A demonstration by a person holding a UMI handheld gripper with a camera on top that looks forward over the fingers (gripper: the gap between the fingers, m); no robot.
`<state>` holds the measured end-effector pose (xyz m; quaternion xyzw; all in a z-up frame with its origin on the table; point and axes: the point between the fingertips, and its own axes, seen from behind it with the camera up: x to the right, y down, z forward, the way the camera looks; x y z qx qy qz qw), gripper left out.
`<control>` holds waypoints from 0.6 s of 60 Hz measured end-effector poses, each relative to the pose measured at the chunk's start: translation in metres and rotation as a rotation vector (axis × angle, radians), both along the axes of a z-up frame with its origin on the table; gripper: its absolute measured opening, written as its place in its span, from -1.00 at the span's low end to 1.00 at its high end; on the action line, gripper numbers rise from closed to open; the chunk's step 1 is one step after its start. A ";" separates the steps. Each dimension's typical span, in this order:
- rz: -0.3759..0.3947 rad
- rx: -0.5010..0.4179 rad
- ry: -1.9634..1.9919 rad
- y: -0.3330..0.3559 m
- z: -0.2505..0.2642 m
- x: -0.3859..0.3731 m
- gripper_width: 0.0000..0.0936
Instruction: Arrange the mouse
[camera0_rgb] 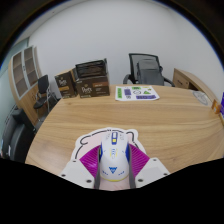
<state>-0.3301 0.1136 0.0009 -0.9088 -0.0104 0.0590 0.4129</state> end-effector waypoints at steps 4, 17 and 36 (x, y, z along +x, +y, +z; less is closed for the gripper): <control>-0.017 0.005 -0.043 0.002 -0.005 -0.003 -0.16; 0.010 -0.009 -0.005 -0.011 0.009 -0.013 0.83; -0.007 0.012 0.032 -0.148 0.080 0.002 0.77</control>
